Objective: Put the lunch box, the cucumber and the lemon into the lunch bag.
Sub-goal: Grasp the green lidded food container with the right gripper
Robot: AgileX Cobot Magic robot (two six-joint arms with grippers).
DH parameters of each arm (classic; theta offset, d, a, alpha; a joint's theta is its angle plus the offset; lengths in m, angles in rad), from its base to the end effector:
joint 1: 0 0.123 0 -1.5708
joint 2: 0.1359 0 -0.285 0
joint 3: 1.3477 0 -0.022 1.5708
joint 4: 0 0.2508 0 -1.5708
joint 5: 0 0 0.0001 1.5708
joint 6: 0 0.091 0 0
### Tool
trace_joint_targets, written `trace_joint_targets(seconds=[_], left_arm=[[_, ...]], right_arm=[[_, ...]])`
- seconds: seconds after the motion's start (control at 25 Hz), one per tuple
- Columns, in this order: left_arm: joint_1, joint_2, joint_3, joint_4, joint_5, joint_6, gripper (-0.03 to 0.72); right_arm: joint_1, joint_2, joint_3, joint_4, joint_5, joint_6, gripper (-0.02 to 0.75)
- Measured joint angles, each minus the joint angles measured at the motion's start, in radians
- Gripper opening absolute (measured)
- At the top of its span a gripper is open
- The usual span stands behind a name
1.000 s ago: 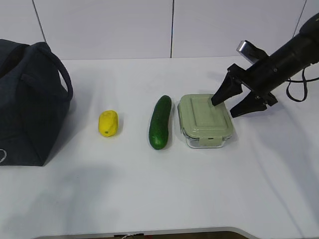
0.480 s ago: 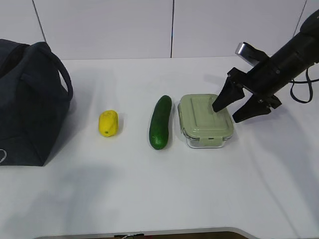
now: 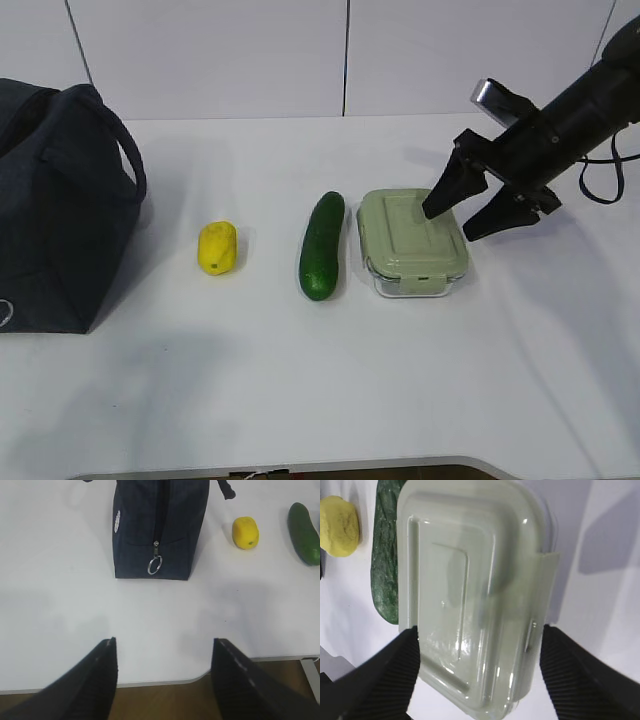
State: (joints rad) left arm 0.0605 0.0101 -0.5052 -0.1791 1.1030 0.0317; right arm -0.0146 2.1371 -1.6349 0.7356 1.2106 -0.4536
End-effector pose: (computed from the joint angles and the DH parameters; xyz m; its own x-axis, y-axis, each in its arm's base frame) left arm -0.0055 -0.0148 0.2765 -0.4942 -0.0791 -0.8657 0.0540 0.9911 -0.1214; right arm 0.4270 0.0509 0.1889 -0.9846 -0.0979 -0.1449 -0.1670 0.7726 0.6125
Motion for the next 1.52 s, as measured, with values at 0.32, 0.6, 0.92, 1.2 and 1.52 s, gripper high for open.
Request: trace_joint_targets(seconds=[0.32, 0.6, 0.92, 1.2, 1.52], left_arm=[[0.000, 0.000, 0.000, 0.000, 0.000, 0.000, 0.431], [0.000, 0.000, 0.000, 0.000, 0.000, 0.000, 0.431], [0.000, 0.000, 0.000, 0.000, 0.000, 0.000, 0.431], [0.000, 0.000, 0.000, 0.000, 0.000, 0.000, 0.431], [0.000, 0.000, 0.000, 0.000, 0.000, 0.000, 0.431]], right_arm=[[0.000, -0.090, 0.005, -0.031, 0.000, -0.006, 0.588], [-0.004, -0.240, 0.153, 0.128, 0.000, -0.167, 0.587], [-0.105, -0.269, 0.334, 0.329, -0.004, -0.382, 0.586], [-0.153, -0.211, 0.361, 0.408, -0.015, -0.455, 0.586], [-0.153, -0.167, 0.365, 0.422, -0.024, -0.468, 0.585]])
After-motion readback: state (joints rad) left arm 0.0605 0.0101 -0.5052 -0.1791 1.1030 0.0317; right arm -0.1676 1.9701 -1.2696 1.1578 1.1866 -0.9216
